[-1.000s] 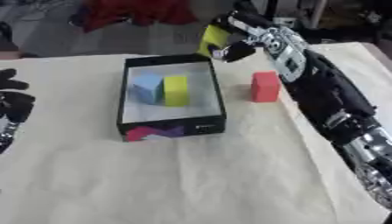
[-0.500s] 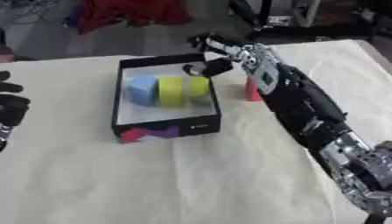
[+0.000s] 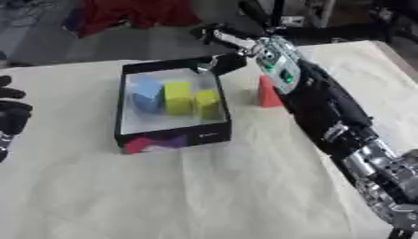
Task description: Pick up objects on the table and place them in the box.
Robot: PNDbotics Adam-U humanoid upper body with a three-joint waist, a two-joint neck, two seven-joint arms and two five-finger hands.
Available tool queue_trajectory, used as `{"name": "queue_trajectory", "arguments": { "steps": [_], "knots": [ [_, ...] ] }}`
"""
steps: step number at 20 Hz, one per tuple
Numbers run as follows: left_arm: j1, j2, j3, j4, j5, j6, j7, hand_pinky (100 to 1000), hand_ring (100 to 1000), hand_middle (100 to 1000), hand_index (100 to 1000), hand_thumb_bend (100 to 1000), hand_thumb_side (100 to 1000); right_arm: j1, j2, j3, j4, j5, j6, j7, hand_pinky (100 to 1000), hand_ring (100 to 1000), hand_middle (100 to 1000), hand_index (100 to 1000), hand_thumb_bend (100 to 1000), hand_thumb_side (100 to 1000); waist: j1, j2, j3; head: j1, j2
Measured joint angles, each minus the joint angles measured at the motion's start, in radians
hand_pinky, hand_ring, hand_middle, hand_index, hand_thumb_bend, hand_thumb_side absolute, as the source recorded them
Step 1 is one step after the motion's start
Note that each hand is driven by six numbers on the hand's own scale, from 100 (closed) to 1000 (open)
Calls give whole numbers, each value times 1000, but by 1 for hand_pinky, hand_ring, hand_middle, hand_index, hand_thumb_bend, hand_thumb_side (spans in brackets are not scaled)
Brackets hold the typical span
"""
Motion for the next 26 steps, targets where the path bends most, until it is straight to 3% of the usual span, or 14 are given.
{"name": "queue_trajectory", "arguments": {
  "steps": [9,15,26],
  "knots": [
    [8,1,5,0,-4,3,4,601,566,597,803,866,652,23,-144,-79,84,-82,85,-51,872,833,839,980,302,654,-1,0,-27,35,0],
    [8,1,7,1,-5,4,4,602,566,598,804,867,652,38,-173,-100,147,-94,112,-44,877,841,841,984,295,669,-1,0,-29,43,0],
    [8,1,7,1,-6,3,4,602,566,598,805,868,651,50,-182,-108,213,-91,119,148,898,873,861,985,316,600,-1,0,-22,48,0]
  ]
}}
